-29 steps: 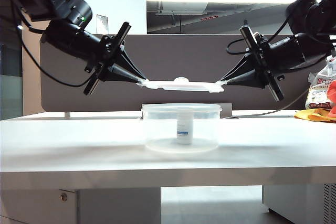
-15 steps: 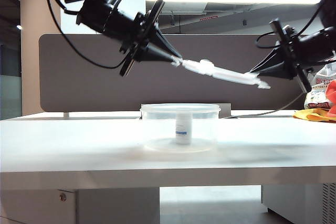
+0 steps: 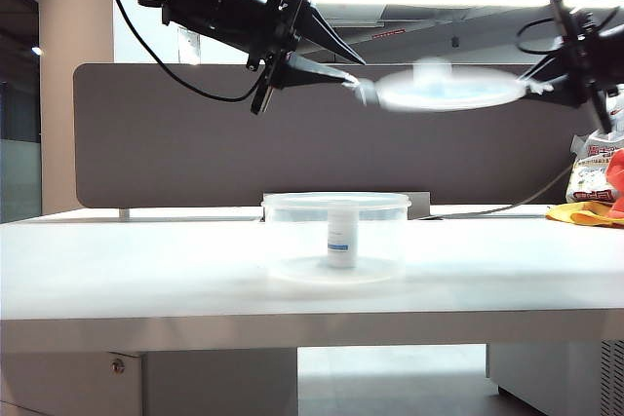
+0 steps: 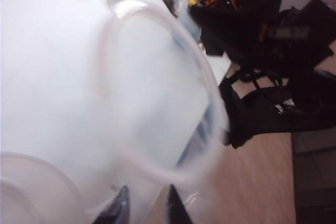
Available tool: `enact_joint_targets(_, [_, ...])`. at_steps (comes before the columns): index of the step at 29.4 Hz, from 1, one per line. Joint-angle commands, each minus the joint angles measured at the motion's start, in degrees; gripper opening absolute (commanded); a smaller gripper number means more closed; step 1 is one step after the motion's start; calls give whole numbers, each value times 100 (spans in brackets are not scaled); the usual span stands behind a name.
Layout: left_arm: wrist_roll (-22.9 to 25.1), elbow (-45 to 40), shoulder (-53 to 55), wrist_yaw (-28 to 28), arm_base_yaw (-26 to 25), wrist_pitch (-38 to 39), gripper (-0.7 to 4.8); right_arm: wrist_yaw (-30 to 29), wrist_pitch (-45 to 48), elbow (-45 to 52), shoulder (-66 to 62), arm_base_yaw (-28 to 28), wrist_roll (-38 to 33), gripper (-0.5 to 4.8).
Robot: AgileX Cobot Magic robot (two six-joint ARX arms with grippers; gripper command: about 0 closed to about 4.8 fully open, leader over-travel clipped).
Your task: Remove the lid of the round box, pick up the small white medicine bottle inside, and place it on the table.
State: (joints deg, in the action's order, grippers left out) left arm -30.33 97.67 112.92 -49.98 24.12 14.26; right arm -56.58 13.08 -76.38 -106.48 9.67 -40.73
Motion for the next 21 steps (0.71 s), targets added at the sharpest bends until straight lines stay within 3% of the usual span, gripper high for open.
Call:
enact_joint_targets(1, [-28,44,-42,-46,-7,-22,189,-35,109,-170,57,-13,-149,-2])
enact_joint_targets(21, [-11,442,-44,-732,-7,407,189,306,197,-208,136,7,-146,-1])
